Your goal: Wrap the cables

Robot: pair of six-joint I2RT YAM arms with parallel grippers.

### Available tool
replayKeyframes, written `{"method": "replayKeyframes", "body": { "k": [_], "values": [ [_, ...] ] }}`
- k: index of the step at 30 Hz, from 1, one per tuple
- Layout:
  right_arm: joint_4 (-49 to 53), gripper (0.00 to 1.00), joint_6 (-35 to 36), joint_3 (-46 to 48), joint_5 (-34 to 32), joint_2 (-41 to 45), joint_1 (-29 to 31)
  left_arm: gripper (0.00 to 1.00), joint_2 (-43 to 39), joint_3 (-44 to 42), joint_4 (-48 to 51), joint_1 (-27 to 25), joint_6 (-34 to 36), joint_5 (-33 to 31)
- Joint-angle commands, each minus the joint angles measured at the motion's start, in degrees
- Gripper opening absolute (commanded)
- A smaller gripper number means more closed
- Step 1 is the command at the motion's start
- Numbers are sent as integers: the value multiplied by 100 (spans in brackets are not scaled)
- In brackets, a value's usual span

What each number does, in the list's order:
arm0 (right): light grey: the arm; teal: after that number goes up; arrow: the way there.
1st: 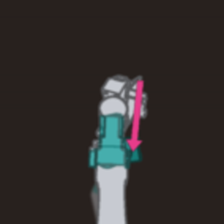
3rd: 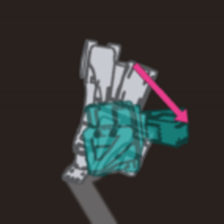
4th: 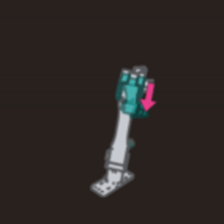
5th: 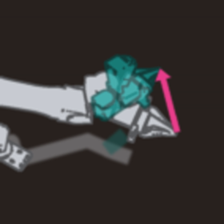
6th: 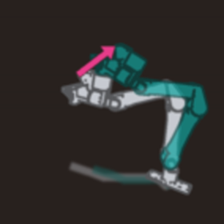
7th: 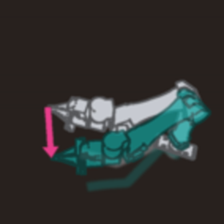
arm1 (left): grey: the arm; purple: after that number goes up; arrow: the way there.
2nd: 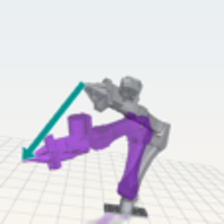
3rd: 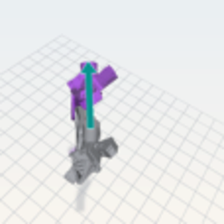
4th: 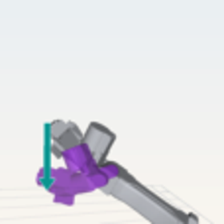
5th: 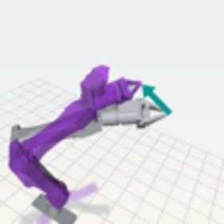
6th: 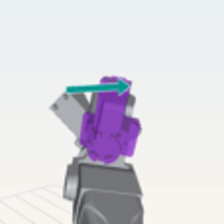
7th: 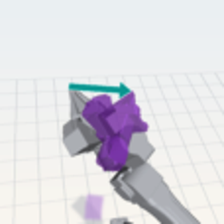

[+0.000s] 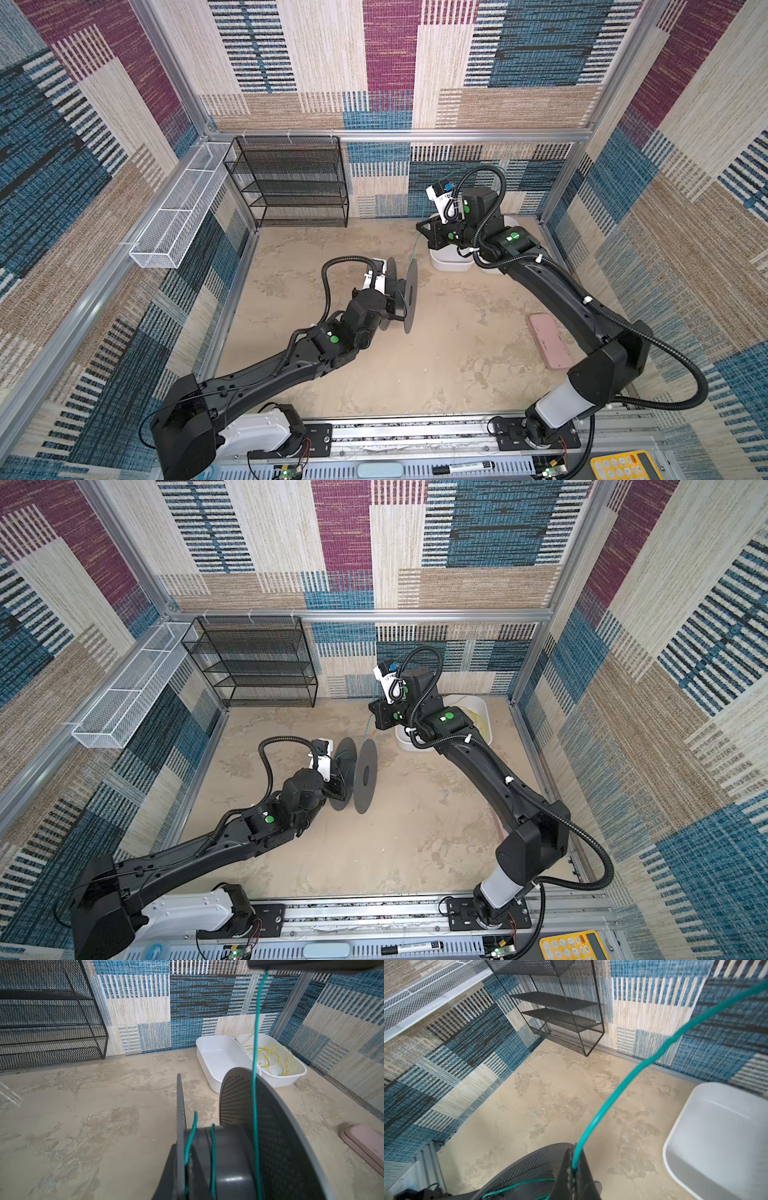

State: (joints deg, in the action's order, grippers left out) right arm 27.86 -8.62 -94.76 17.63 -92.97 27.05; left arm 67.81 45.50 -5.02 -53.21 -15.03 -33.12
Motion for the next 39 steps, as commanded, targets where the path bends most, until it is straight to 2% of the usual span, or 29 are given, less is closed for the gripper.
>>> {"method": "replayKeyframes", "body": {
  "k": [1,12,21,28,33,37,39],
  "values": [
    [-3141,0,-703,-190,-751,-220,-250,0,-31,-152,2060,-132,180,81],
    [-2960,0,-1273,-650,-535,-1252,-527,0,-207,-275,2371,-578,112,74],
    [-3038,0,-1525,-425,213,-1771,-518,0,-207,-502,2080,-642,174,271],
    [-2737,2,-1353,-519,679,-2090,-530,0,-207,-640,1963,-667,272,336],
    [-2484,5,-1476,-539,1041,-2261,-525,0,8,-236,2664,-659,57,6],
    [-2590,7,-1806,-117,1128,-2200,-525,0,247,337,3524,-652,-93,-154],
    [-2781,8,-1999,183,1255,-2190,-518,0,287,495,3621,-634,75,-284]
  ]
}}
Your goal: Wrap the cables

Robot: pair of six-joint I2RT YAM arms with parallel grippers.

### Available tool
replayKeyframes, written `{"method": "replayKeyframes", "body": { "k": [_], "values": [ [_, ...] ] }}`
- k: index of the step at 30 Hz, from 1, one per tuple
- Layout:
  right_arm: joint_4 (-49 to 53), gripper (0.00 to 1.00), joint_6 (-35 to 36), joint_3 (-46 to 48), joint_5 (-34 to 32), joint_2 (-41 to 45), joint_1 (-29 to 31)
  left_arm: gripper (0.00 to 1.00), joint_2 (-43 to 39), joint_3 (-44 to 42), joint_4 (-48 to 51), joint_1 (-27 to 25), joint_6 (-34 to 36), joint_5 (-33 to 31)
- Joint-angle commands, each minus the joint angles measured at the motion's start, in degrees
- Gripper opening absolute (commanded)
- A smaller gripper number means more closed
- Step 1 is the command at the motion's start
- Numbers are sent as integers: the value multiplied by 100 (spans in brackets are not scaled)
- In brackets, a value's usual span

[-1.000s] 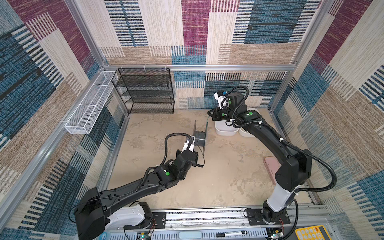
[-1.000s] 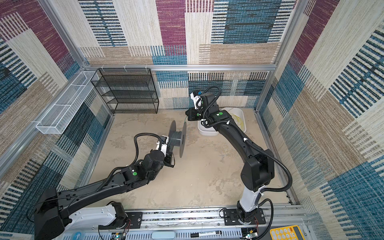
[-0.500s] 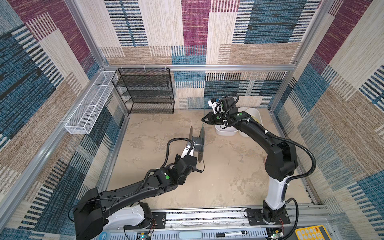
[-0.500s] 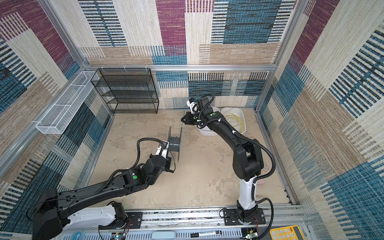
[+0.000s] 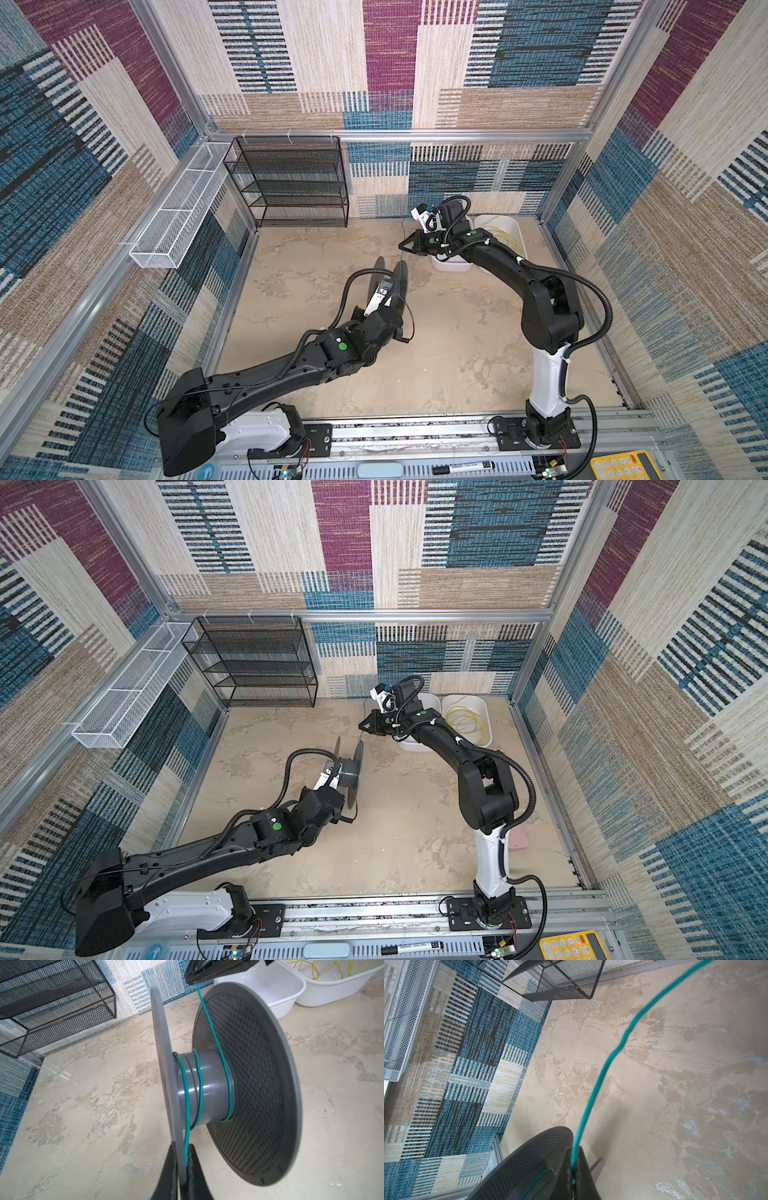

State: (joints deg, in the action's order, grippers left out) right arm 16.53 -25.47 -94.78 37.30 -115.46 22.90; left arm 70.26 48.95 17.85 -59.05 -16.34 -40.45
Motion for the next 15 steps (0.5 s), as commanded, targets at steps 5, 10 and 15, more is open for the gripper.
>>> {"method": "replayKeyframes", "body": {
  "k": [5,10,15],
  "values": [
    [-2016,17,-626,829,-388,26,-105,0,323,476,1467,172,674,638],
    [-2054,23,-598,1106,-425,219,-105,0,562,773,1822,296,662,847],
    [-1721,35,-376,1024,-704,435,-109,0,693,967,2056,360,682,755]
  ]
}}
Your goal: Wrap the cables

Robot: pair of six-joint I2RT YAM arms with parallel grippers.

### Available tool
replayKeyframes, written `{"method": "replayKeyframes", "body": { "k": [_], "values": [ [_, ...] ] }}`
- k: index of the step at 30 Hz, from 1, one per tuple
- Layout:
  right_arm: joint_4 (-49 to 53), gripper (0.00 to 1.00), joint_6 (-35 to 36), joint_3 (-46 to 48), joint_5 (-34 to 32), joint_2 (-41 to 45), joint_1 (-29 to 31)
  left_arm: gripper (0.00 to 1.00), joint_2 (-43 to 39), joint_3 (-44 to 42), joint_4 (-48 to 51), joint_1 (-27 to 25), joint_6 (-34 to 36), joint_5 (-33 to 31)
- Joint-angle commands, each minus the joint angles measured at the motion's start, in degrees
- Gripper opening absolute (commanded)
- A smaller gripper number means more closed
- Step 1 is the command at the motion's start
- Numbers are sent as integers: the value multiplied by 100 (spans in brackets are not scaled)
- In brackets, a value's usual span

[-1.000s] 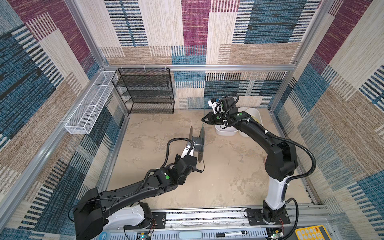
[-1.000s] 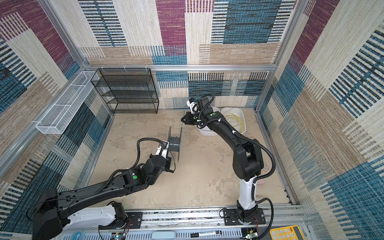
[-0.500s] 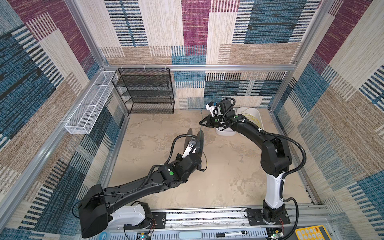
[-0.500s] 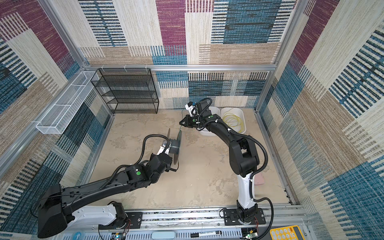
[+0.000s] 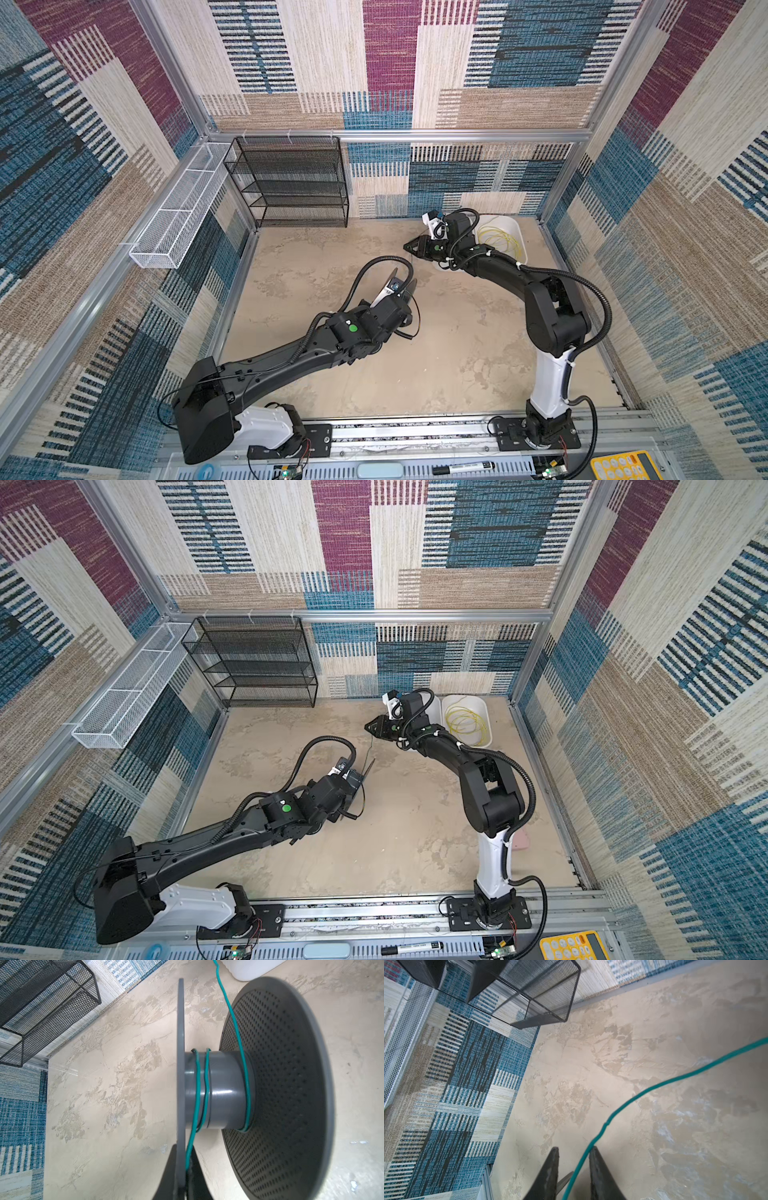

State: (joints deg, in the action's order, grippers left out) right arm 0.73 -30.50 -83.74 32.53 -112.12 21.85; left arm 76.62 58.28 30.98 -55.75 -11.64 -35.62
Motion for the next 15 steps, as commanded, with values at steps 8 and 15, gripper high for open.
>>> {"method": "replayKeyframes", "body": {
  "k": [8,15],
  "values": [
    [208,33,317,-346,-518,169,-53,0,-68,9,697,138,185,416],
    [487,34,422,-761,-479,138,-152,0,-85,-54,698,150,102,483]
  ]
}}
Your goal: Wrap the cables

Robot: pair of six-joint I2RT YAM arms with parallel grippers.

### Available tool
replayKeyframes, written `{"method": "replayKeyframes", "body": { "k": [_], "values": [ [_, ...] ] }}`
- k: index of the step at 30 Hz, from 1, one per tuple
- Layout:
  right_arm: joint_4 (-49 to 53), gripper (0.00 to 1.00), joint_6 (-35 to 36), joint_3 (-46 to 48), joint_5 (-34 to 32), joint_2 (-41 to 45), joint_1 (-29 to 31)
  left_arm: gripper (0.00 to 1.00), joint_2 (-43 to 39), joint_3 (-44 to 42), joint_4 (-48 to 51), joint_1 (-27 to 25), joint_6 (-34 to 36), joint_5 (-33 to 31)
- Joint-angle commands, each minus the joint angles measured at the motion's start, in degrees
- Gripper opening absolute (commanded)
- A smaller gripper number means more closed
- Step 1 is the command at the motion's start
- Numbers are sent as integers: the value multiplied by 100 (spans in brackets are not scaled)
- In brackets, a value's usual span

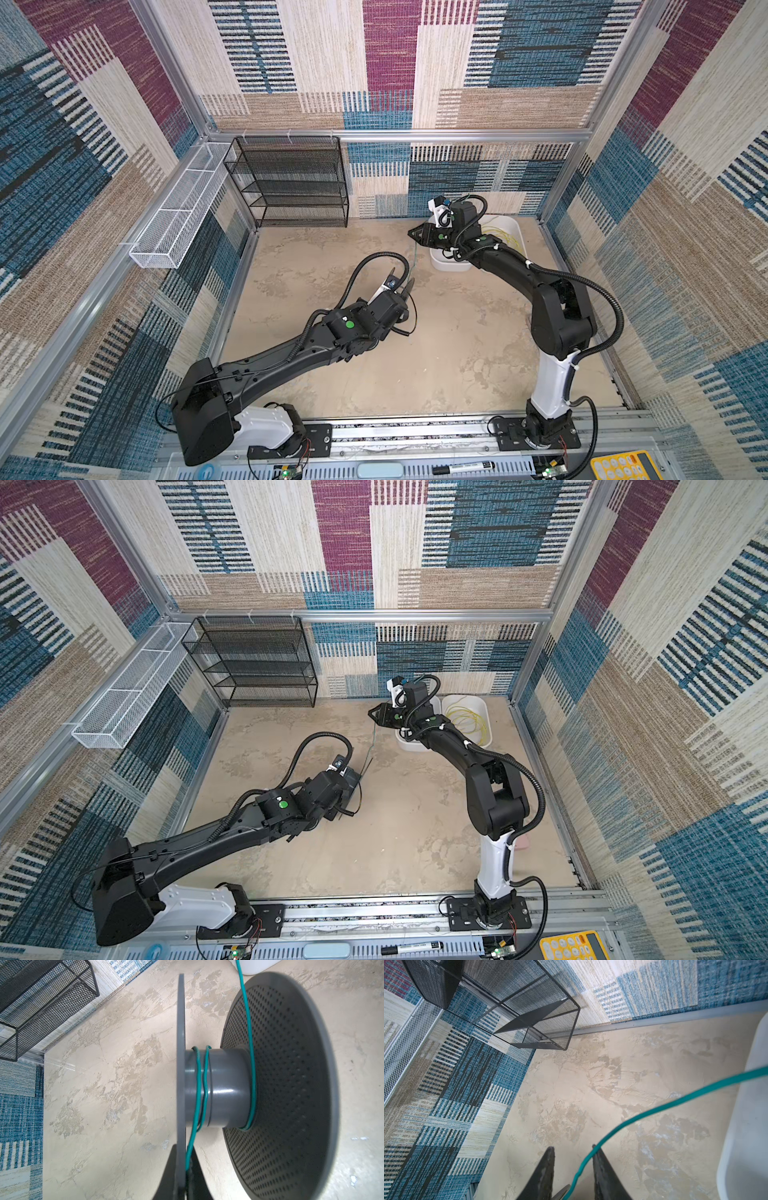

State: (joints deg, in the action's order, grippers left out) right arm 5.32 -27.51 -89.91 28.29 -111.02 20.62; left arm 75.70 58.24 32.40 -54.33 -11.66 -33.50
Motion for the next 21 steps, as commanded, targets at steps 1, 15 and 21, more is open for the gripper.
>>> {"method": "replayKeyframes", "body": {
  "k": [1,15,21],
  "values": [
    [68,34,130,-225,-4,4,-43,0,7,-58,556,13,90,284],
    [295,33,26,-852,174,-125,-128,0,-59,-146,493,15,29,326],
    [146,15,-187,-939,264,-175,-141,0,-107,-216,460,10,-9,317]
  ]
}}
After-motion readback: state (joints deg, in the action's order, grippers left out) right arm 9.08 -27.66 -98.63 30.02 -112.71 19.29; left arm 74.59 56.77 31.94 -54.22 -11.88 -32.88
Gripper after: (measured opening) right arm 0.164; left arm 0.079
